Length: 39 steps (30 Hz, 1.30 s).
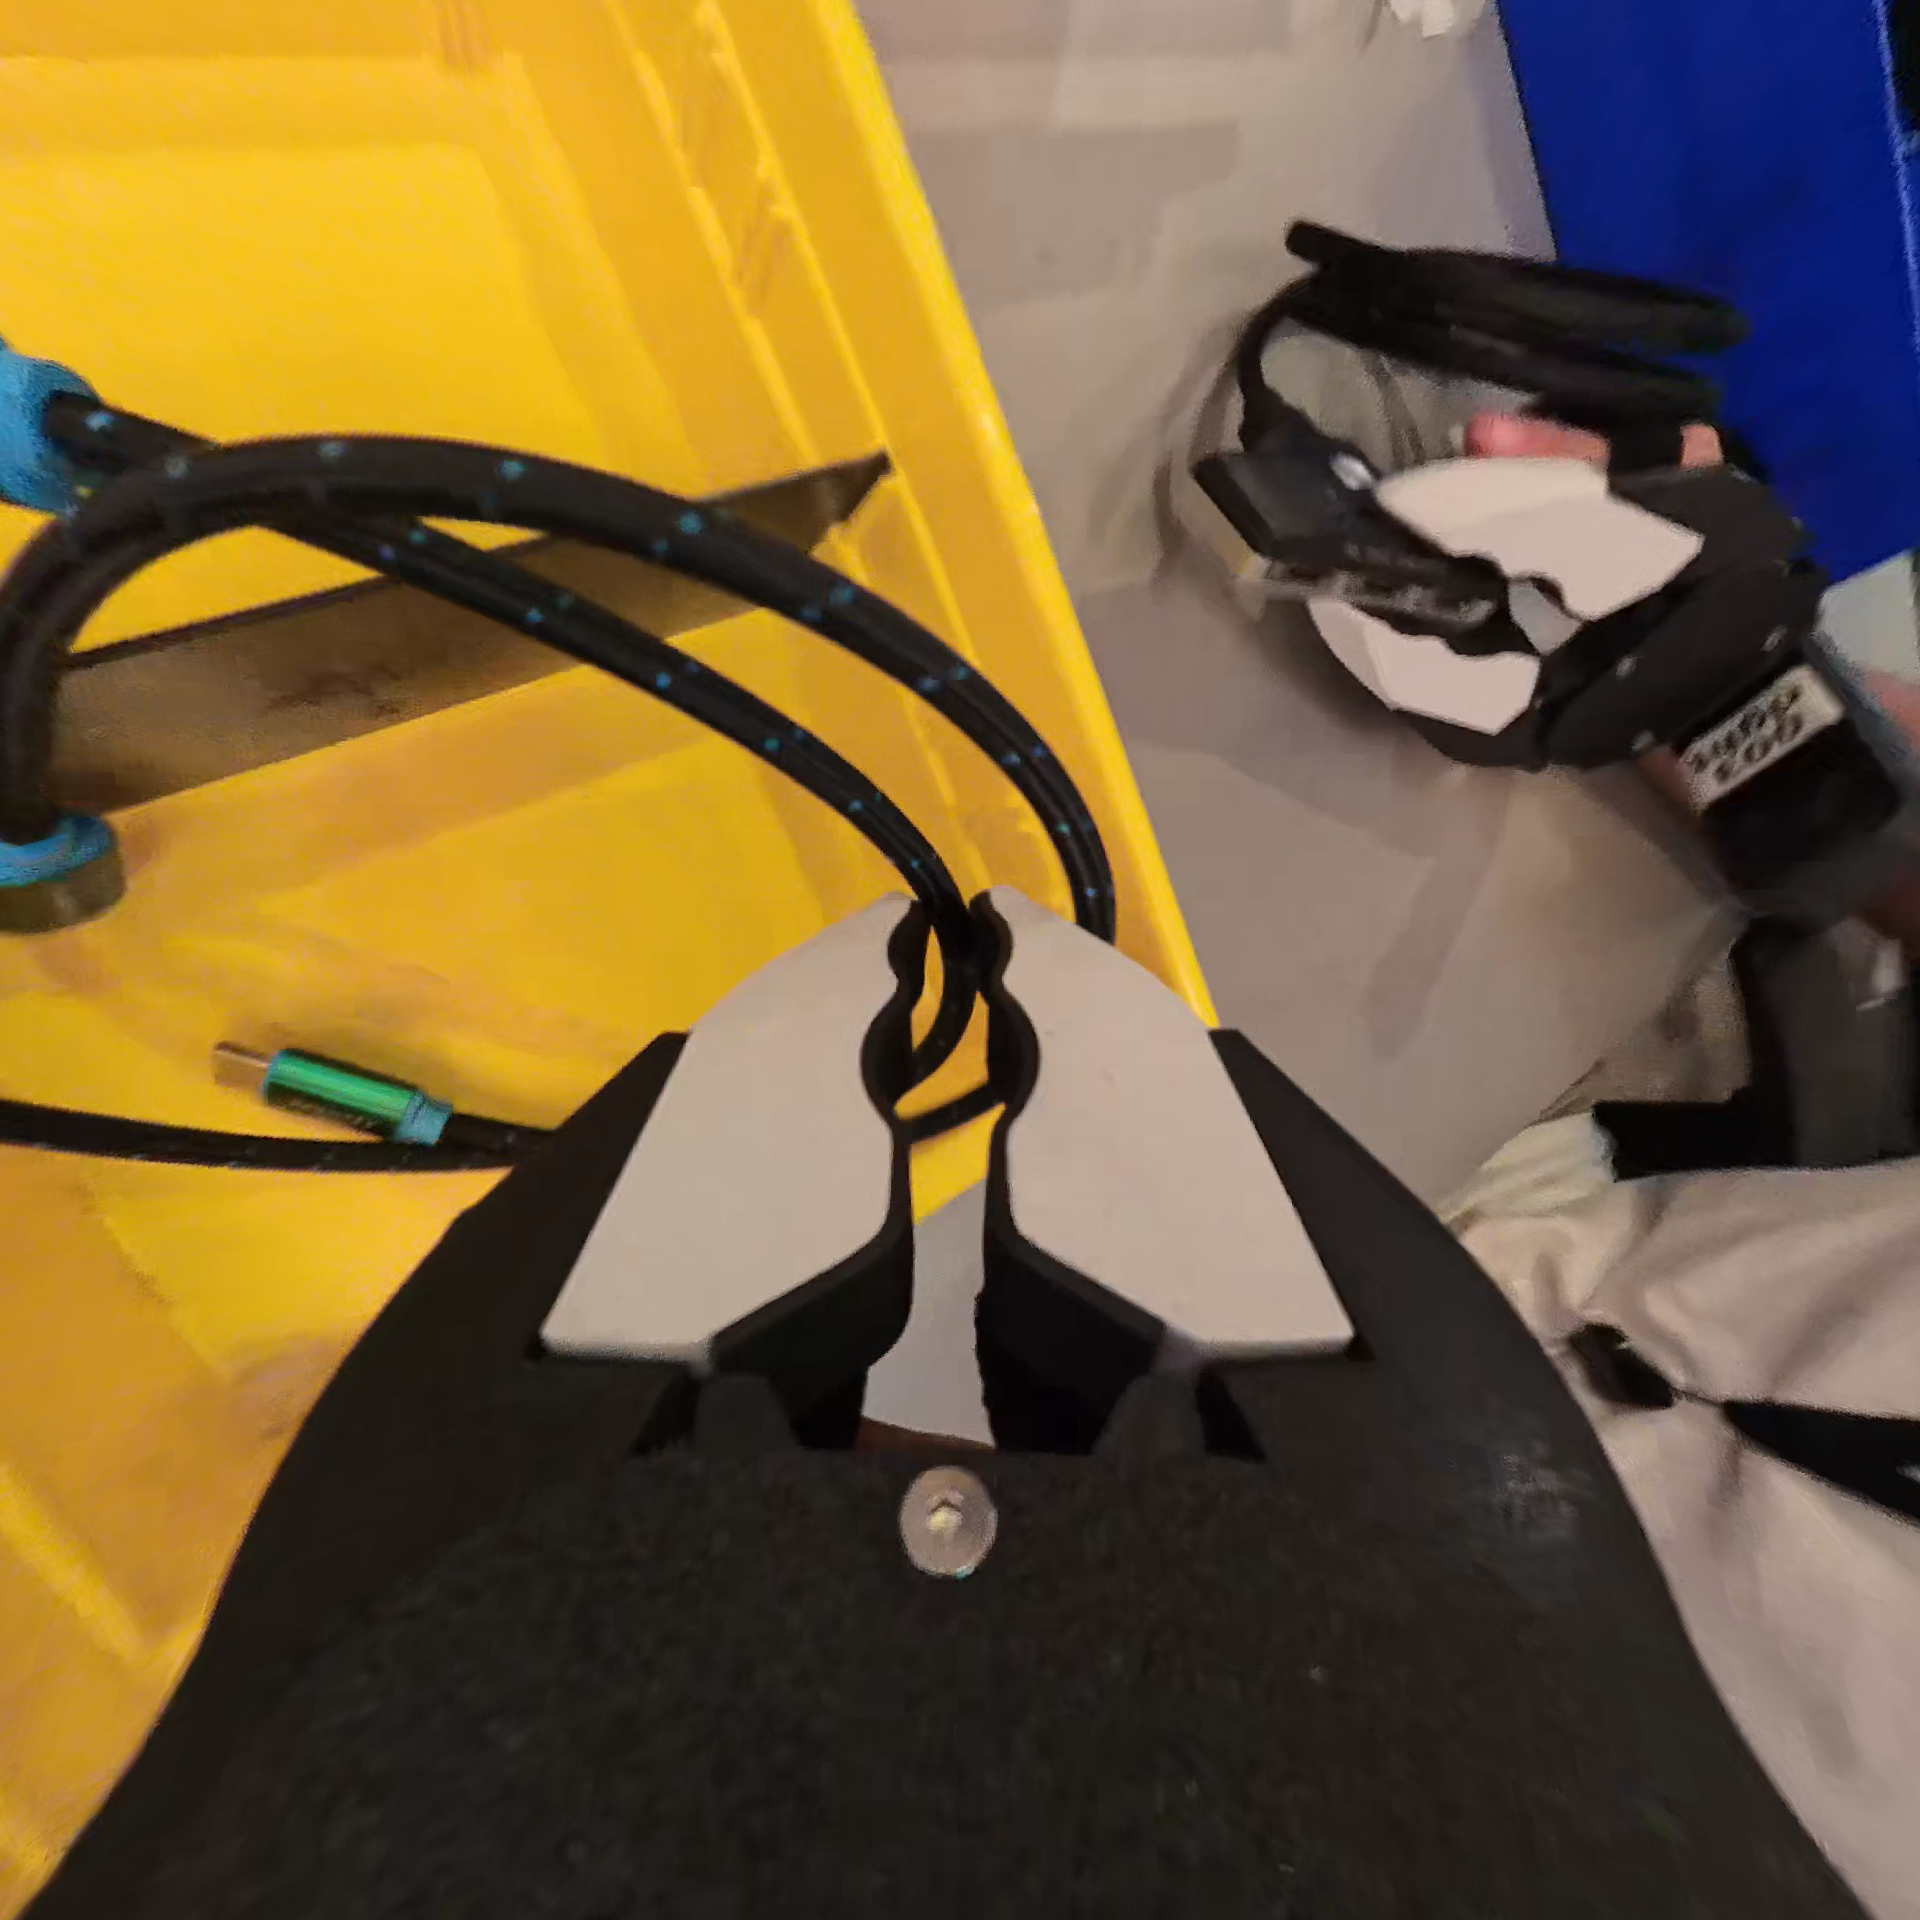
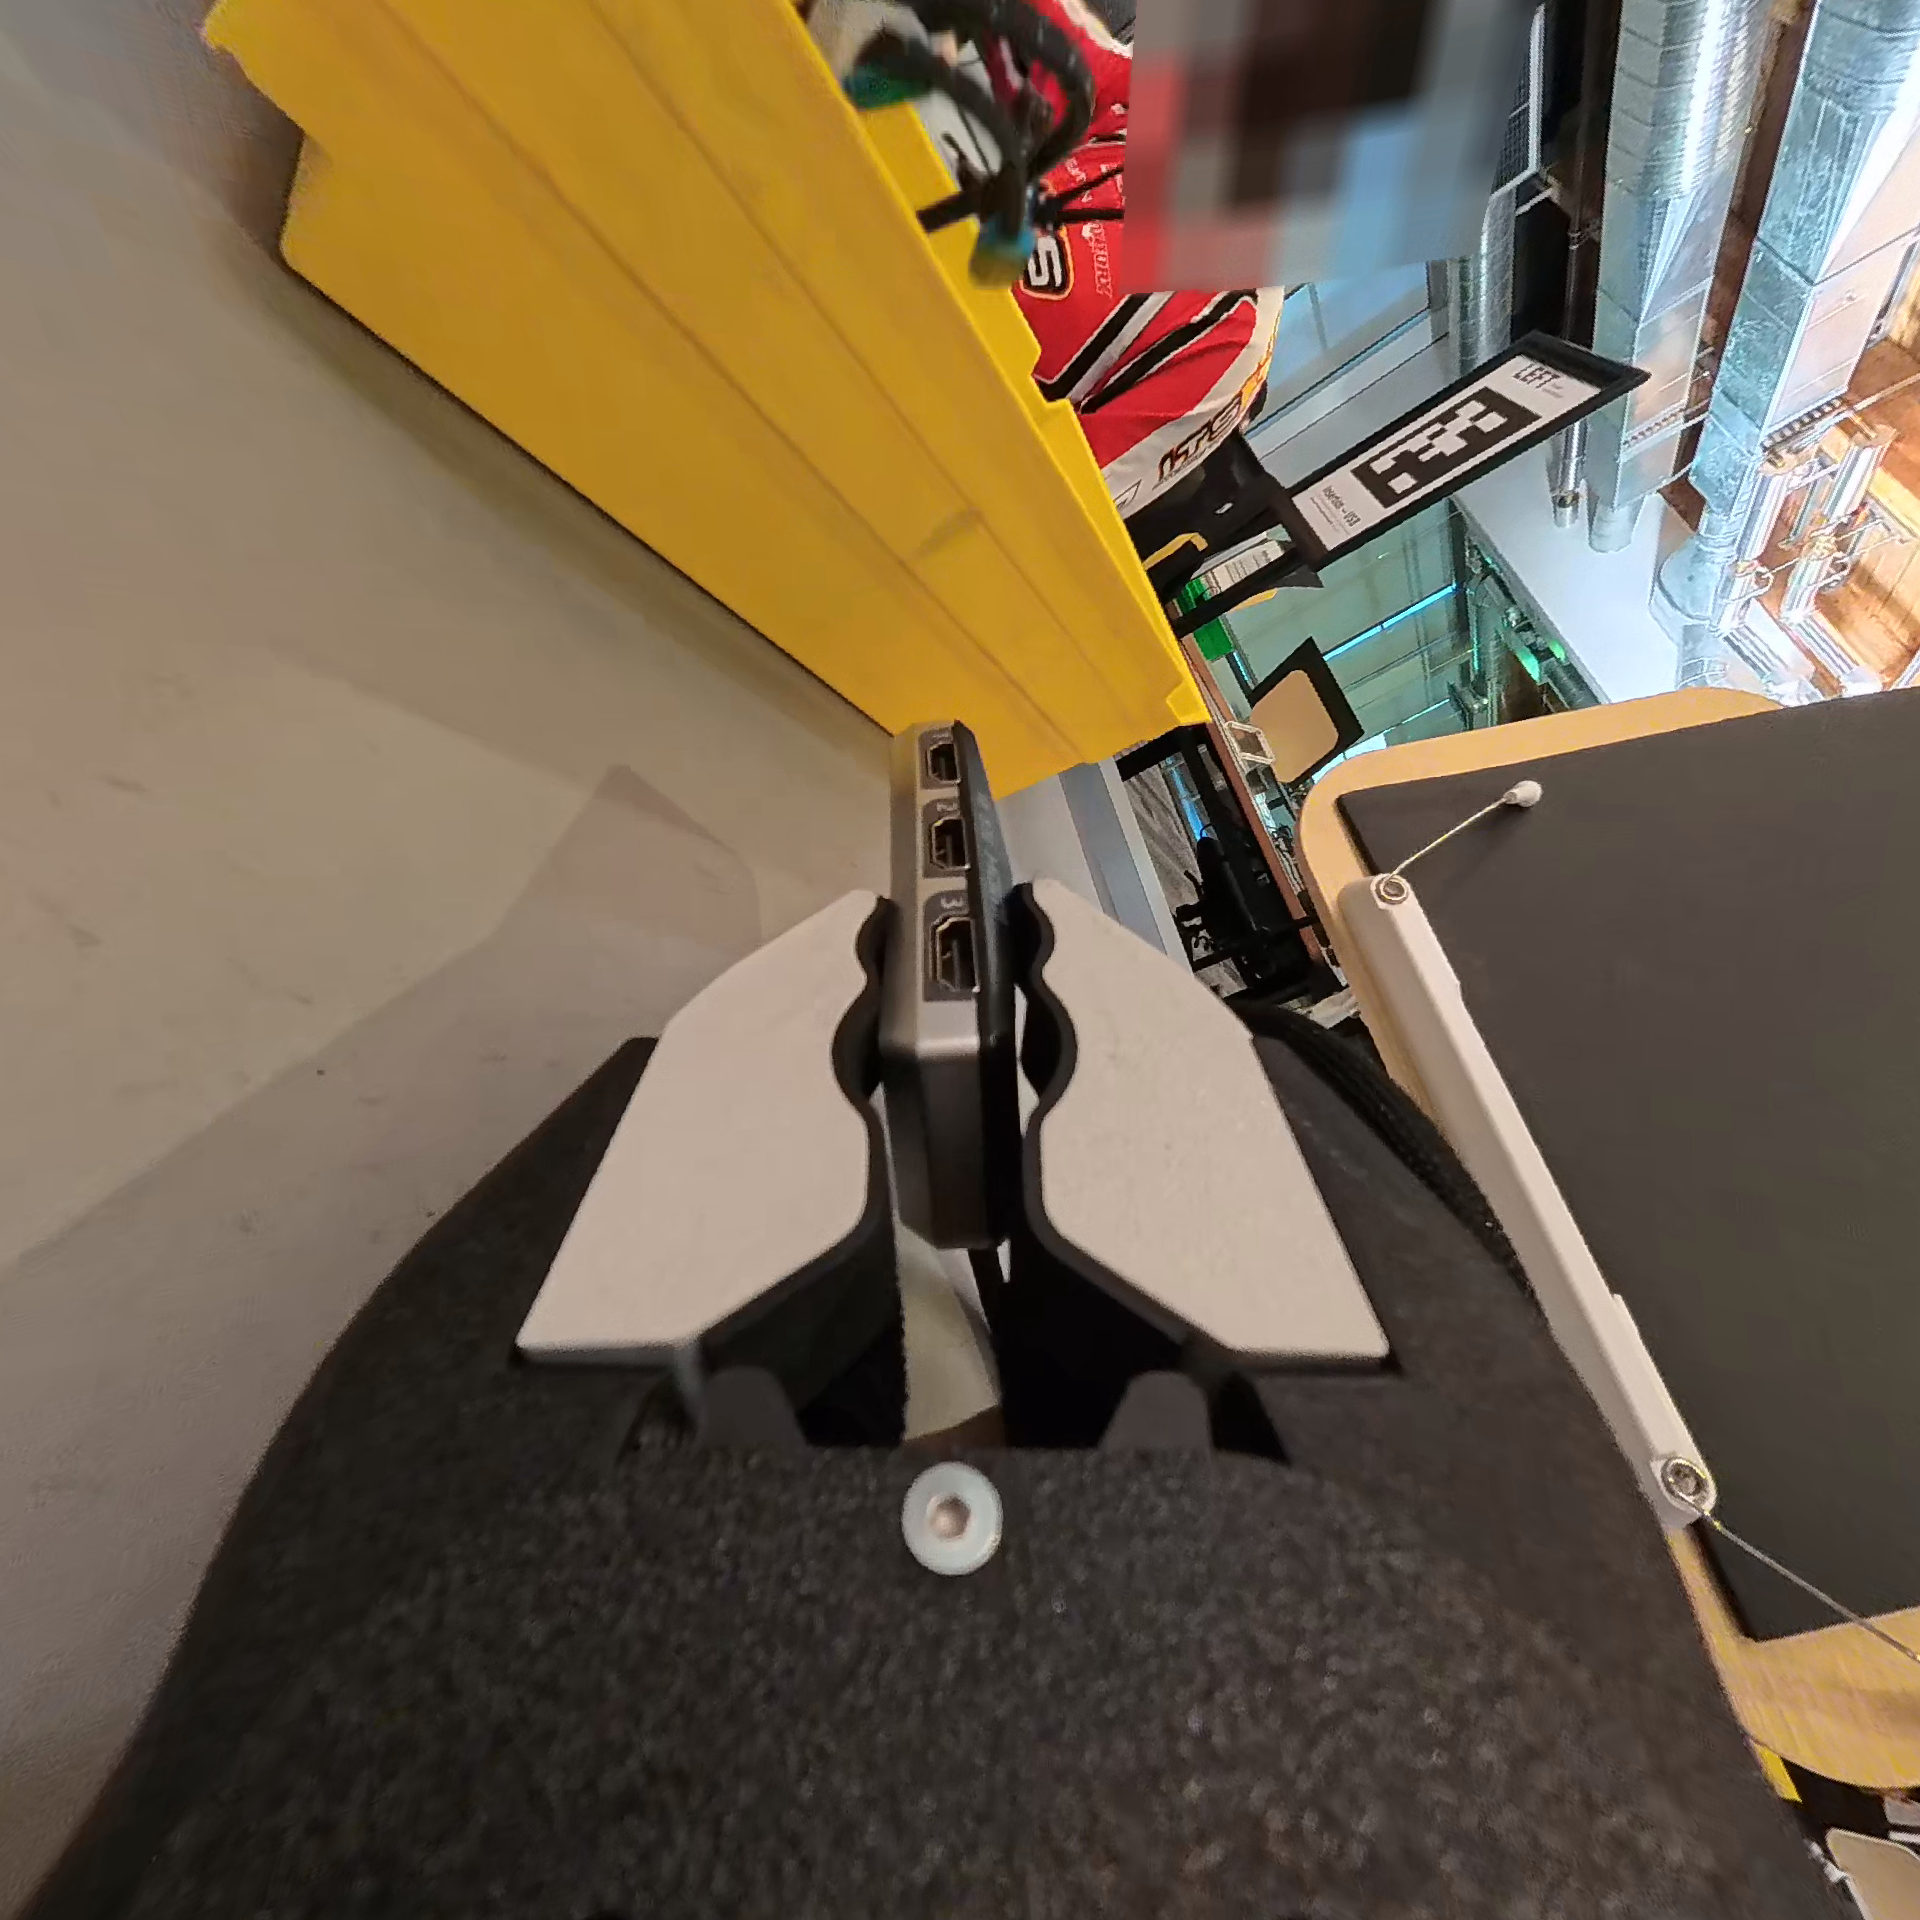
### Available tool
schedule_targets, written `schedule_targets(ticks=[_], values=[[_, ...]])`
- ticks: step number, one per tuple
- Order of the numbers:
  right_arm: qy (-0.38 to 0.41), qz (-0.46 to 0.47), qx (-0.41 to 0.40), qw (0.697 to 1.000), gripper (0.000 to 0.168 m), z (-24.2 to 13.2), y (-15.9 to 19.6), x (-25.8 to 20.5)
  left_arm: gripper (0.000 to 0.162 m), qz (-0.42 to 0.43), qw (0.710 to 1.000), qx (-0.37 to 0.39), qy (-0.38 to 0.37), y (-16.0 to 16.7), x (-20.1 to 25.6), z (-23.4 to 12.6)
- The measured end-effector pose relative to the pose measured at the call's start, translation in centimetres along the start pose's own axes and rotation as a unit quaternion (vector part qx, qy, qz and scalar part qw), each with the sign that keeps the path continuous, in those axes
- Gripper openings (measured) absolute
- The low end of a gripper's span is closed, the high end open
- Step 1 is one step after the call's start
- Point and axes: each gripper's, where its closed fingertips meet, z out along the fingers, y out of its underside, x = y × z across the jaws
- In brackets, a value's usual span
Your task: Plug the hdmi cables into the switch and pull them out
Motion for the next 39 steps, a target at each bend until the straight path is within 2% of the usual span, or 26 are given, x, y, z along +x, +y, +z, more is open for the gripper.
schedule_targets(ticks=[2, 6, 11, 13, 15, 19, 22, 25, 26, 27, 28, 33, 37, 39], values=[[0.001, -0.003, 0.0, 1.0, 0.021, 0.0, 0.0, 0.0, 0.007, -0.042, 0.999, -0.006, 0.026, -0.3, -0.6, 0.9], [0.002, -0.004, 0.001, 1.0, 0.021, -0.1, 0.0, 0.0, 0.008, -0.039, 0.999, 0.007, -0.001, -0.7, -1.8, 2.2], [-0.002, -0.005, 0.002, 1.0, 0.021, -0.1, -0.1, -0.1, 0.006, -0.142, 0.987, 0.071, 0.032, -1.3, -2.7, 3.3], [-0.003, -0.005, 0.003, 1.0, 0.021, -0.1, -0.1, -0.2, 0.006, -0.127, 0.989, 0.074, -0.006, -0.9, -3.7, 3.7], [-0.003, -0.005, 0.003, 1.0, 0.021, -0.1, -0.1, -0.2, 0.006, -0.105, 0.991, 0.083, -0.009, -1.4, -3.1, 3.6], [-0.004, -0.006, 0.004, 1.0, 0.021, -0.1, -0.1, -0.2, 0.007, -0.053, 0.983, 0.172, 0.022, -4.7, -0.6, 1.2], [-0.005, -0.006, 0.005, 1.0, 0.021, -0.1, -0.2, -0.2, 0.007, -0.036, 0.965, 0.255, 0.044, -6.5, -0.1, -0.4], [-0.005, -0.006, 0.004, 1.0, 0.021, -0.1, -0.1, -0.2, 0.007, -0.065, 0.965, 0.241, 0.086, -5.7, 0.2, 0.5], [-0.005, -0.006, 0.004, 1.0, 0.021, -0.1, -0.1, -0.2, 0.013, -0.069, 0.968, 0.227, 0.086, -5.2, 0.1, 0.9], [-0.005, -0.006, 0.004, 1.0, 0.021, -0.1, -0.1, -0.2, 0.025, -0.061, 0.972, 0.214, 0.072, -4.7, -0.1, 1.3], [-0.004, -0.006, 0.004, 1.0, 0.021, -0.1, -0.1, -0.2, 0.03, -0.043, 0.977, 0.205, 0.049, -4.2, -0.4, 1.4], [-0.004, -0.007, 0.004, 1.0, 0.021, -0.1, -0.1, -0.2, 0.035, 0.057, 0.978, 0.187, -0.07, -2.5, -1.0, -0.4], [-0.005, -0.008, 0.004, 1.0, 0.021, -0.1, -0.1, -0.3, 0.031, 0.146, 0.952, 0.218, -0.155, -4.9, -1.0, -6.9], [-0.005, -0.009, 0.003, 1.0, 0.021, -0.1, -0.1, -0.3, 0.033, 0.215, 0.94, 0.185, -0.19, -6.8, -1.3, -9.5]])
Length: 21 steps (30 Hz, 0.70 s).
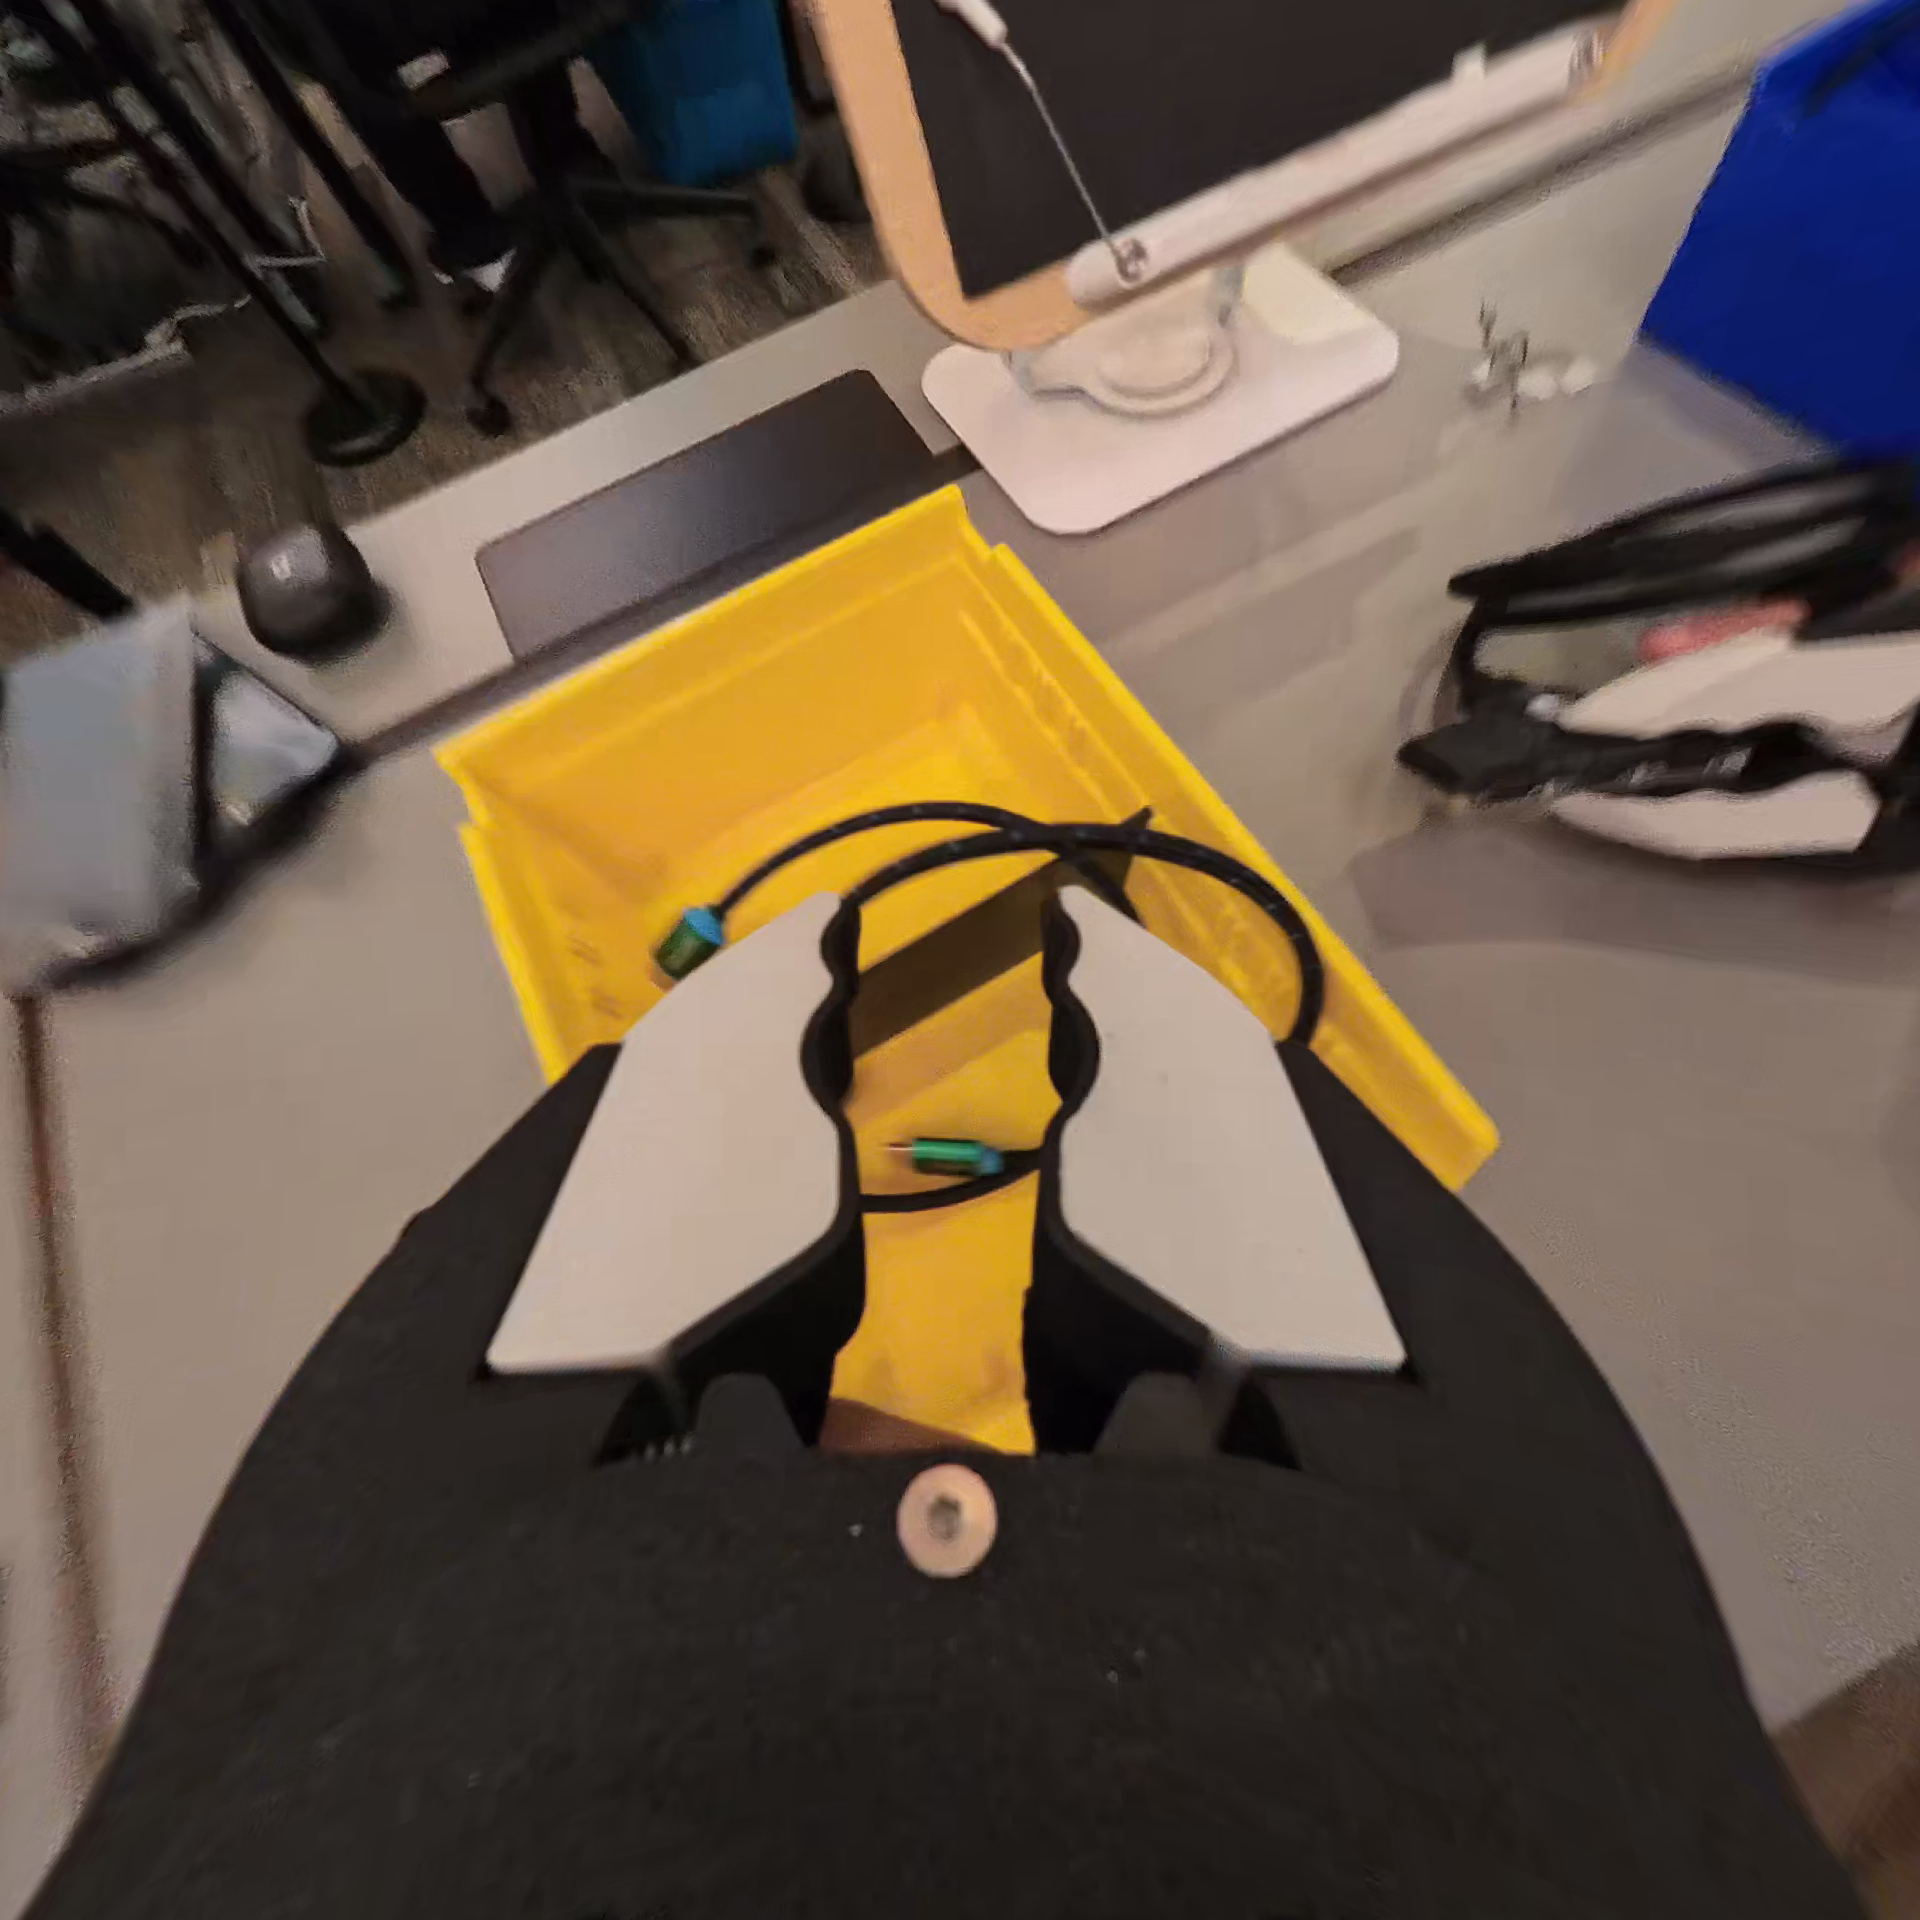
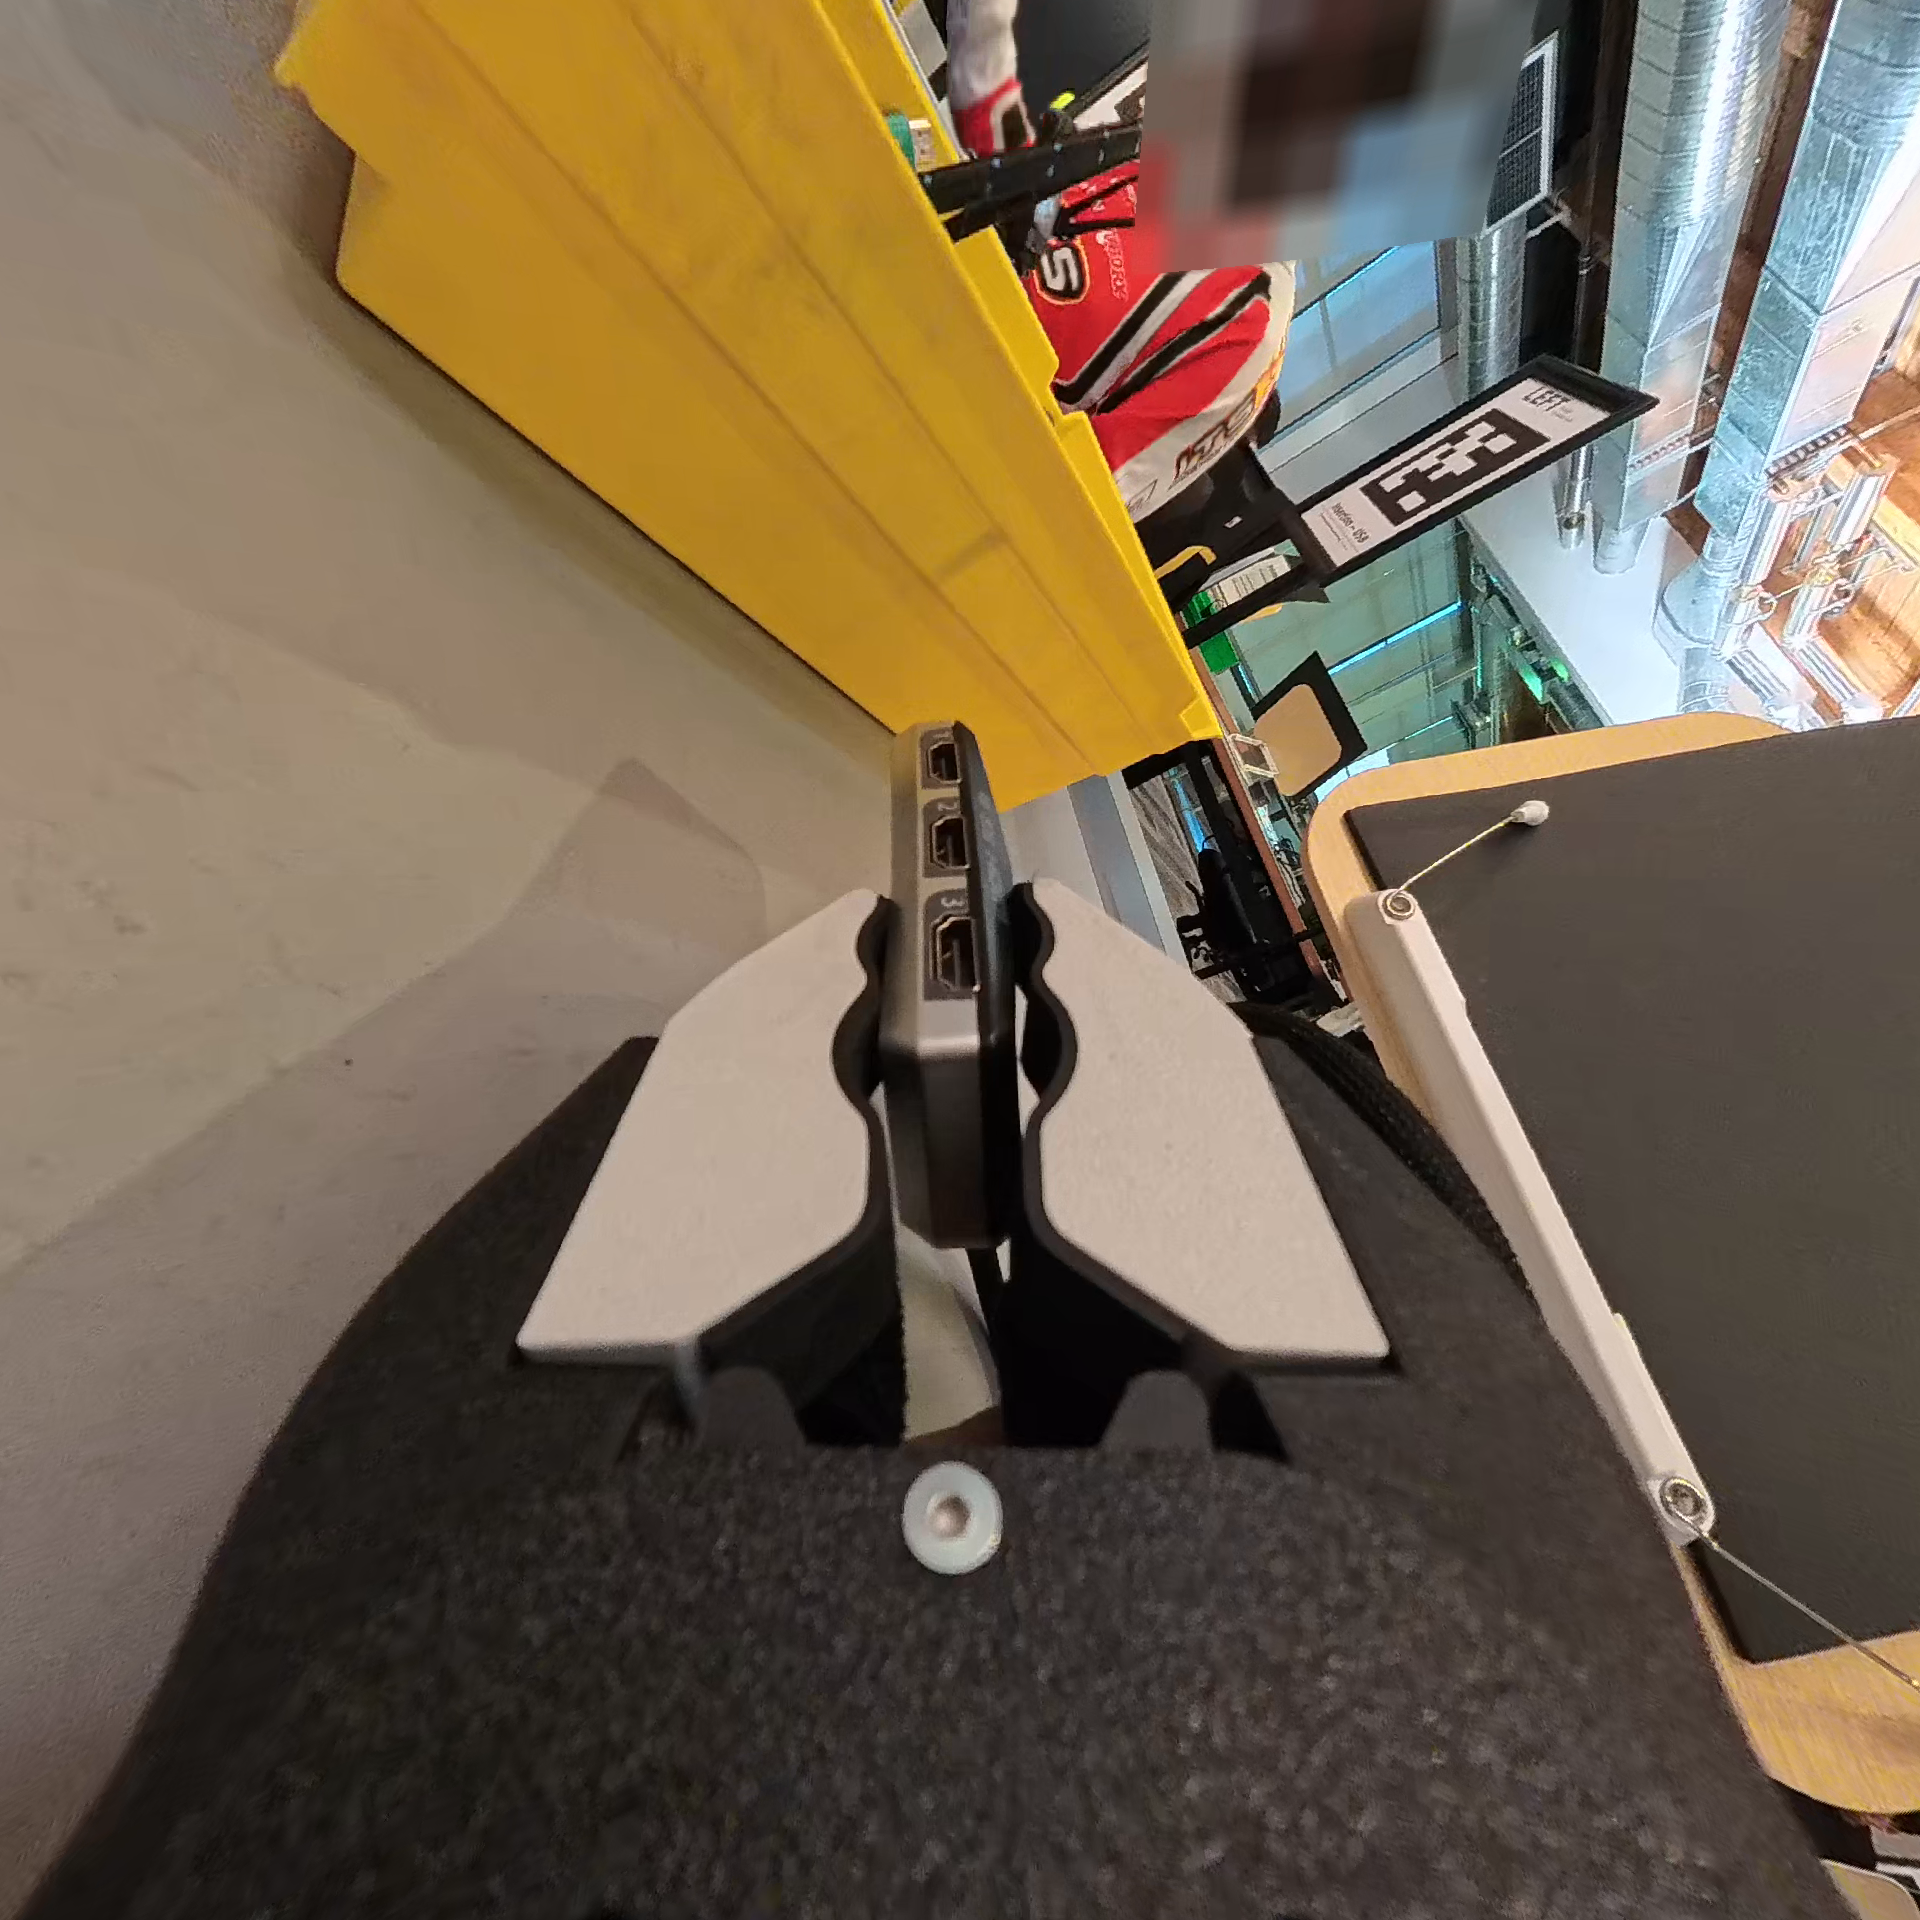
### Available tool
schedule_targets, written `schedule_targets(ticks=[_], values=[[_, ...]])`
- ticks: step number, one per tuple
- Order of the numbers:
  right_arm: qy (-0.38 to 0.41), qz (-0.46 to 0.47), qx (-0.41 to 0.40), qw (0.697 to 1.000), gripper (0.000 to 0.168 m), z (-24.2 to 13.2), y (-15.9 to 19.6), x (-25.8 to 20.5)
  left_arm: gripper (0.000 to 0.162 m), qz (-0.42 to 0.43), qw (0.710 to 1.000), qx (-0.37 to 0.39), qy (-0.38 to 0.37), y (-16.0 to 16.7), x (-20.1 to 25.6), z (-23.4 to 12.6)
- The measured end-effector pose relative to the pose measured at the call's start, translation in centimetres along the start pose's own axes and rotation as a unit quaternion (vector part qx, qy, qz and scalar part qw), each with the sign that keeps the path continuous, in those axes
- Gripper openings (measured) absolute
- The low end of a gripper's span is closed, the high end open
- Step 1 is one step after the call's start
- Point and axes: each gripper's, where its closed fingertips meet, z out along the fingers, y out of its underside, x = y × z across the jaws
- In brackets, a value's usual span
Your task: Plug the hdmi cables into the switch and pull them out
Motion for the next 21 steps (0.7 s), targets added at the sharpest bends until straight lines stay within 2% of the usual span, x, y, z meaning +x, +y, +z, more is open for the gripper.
schedule_targets(ticks=[2, 3, 7, 10, 14, 16, 21], values=[[-0.001, -0.001, 0.0, 1.0, 0.021, 0.0, 0.0, 0.0, 0.034, 0.081, 0.994, -0.059, 0.031, -1.1, -1.1, 0.5], [-0.001, -0.001, 0.0, 1.0, 0.021, 0.0, 0.0, -0.1, 0.04, 0.118, 0.987, -0.099, 0.052, -1.0, -1.7, 1.3], [-0.002, -0.002, 0.0, 1.0, 0.021, 0.0, 0.0, -0.1, 0.042, 0.241, 0.936, -0.229, 0.119, 0.7, -3.8, 5.9], [-0.003, -0.001, 0.0, 1.0, 0.021, 0.0, 0.0, -0.1, 0.04, 0.276, 0.898, -0.291, 0.182, 2.4, -3.6, 9.3], [-0.005, -0.001, 0.0, 1.0, 0.021, 0.1, 0.0, -0.2, 0.037, 0.27, 0.854, -0.361, 0.261, 4.9, -1.7, 12.5], [-0.004, 0.0, 0.0, 1.0, 0.021, 0.0, 0.0, -0.1, 0.027, 0.29, 0.826, -0.4, 0.27, 6.0, -1.6, 13.0], [-0.006, 0.003, 0.001, 1.0, 0.021, 0.0, 0.0, -0.1, 0.01, 0.325, 0.857, -0.337, 0.214, 2.0, -3.0, 12.5]])
